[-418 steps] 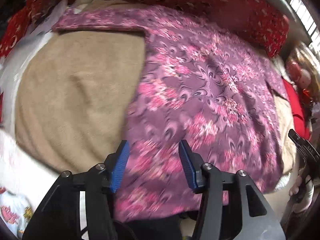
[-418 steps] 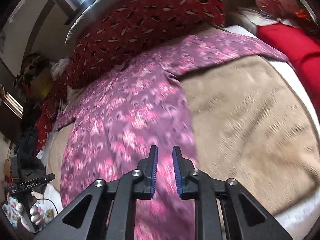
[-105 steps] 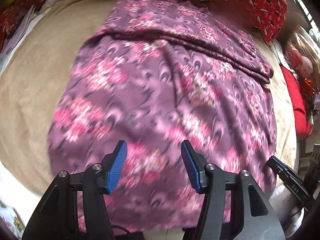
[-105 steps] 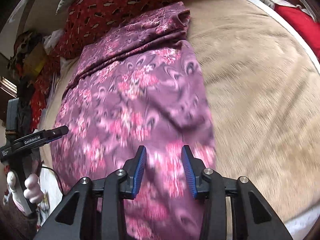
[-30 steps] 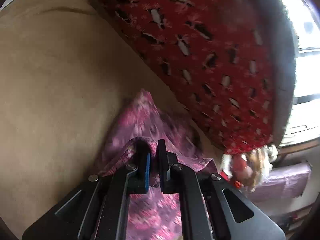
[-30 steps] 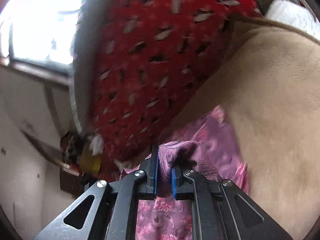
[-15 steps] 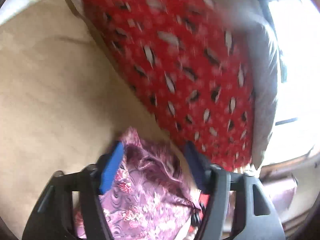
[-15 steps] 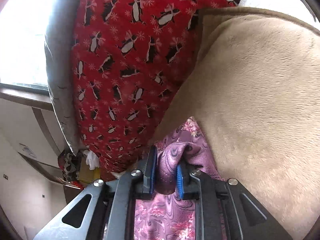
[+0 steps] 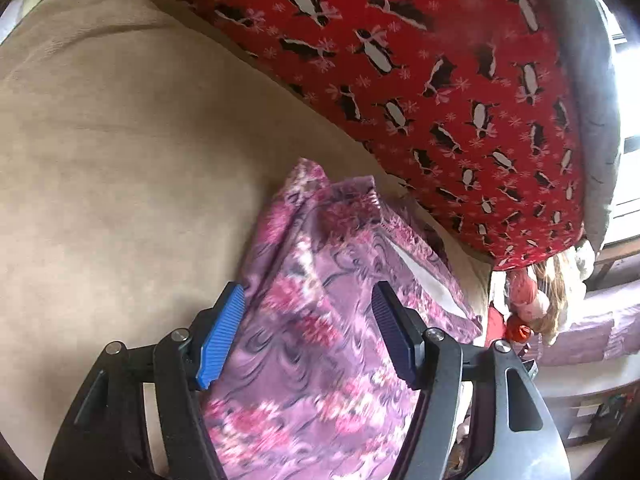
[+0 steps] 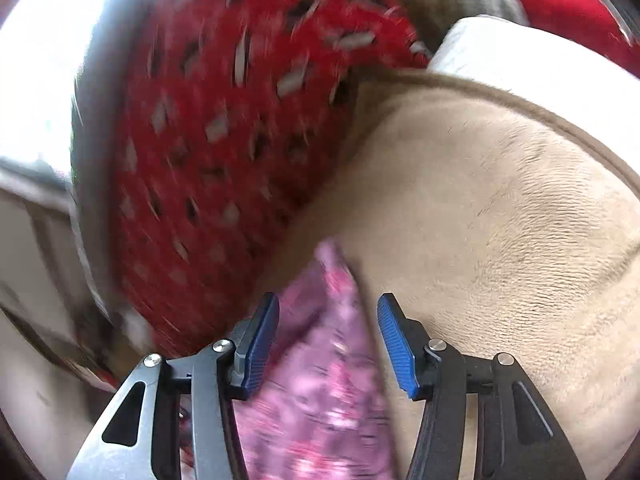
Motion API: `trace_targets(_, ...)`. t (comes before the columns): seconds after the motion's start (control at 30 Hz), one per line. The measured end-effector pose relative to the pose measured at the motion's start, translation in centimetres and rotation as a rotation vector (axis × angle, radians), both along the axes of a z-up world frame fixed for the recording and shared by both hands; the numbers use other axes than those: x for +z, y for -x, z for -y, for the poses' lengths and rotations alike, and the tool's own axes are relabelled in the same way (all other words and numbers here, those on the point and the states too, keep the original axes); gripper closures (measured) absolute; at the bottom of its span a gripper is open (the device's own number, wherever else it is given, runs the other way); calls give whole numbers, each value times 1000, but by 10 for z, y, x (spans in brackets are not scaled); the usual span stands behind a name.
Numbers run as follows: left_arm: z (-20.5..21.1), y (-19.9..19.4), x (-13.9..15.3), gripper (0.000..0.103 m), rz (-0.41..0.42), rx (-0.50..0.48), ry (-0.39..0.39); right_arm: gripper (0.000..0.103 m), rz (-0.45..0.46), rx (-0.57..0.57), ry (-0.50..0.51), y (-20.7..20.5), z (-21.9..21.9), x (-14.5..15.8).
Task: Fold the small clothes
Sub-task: 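Lift and fold the garment edges toward each other with both grippers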
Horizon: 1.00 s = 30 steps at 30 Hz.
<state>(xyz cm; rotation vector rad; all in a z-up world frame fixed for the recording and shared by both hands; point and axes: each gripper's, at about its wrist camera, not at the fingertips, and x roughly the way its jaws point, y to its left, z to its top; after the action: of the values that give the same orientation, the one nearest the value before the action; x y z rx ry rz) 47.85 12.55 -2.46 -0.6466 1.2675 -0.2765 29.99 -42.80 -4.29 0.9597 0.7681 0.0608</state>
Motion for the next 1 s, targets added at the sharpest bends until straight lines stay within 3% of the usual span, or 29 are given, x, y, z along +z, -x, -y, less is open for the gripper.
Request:
trace_targets(0.1, 17, -5, -5, 38, -25, 1, -86, 49, -65, 55, 110, -17, -18, -10)
trace_targets(0.17, 27, -1, -3, 40, 6, -13, -154, 49, -71, 70, 149, -23, -28, -16)
trace_targets(0.2, 33, 1, 1, 66, 35, -29, -201, 54, -52, 78, 186, -27, -35, -14)
trace_targets(0.23, 39, 4, 5, 101, 62, -54, -259, 75, -49, 88, 218, -30, -40, -11)
trace_targets(0.27, 42, 6, 7, 100, 70, -71, -287, 93, -45, 112, 252, -35, -47, -8)
trace_targets(0.3, 41, 10, 12, 100, 90, -54, -305, 99, -45, 136, 265, -37, -50, -7)
trace_targets(0.37, 35, 16, 22, 100, 119, -30, -285, 99, -8, 142, 287, -40, -55, 5)
trace_targets(0.47, 16, 20, 37, 100, 166, 41, -213, 99, 160, 139, 228, -33, -54, 44)
trace_targets(0.57, 1, 10, 30, 100, 155, 116, -219, 99, 240, 103, 182, -36, -50, 63)
trace_targets(0.67, -15, -1, -4, 100, 57, 169, -225, 99, 155, 91, 209, -54, -48, 48)
trace_targets(0.8, -34, 1, -35, 94, -32, 204, -87, 96, -82, 125, 224, -72, -50, -6)
trace_targets(0.9, -48, 13, -25, 89, -12, 197, -38, 91, -33, 113, 171, -47, -44, -10)
trace_targets(1.0, -57, 44, -7, 88, 29, 158, -22, 75, 9, 127, 78, -8, -41, -11)
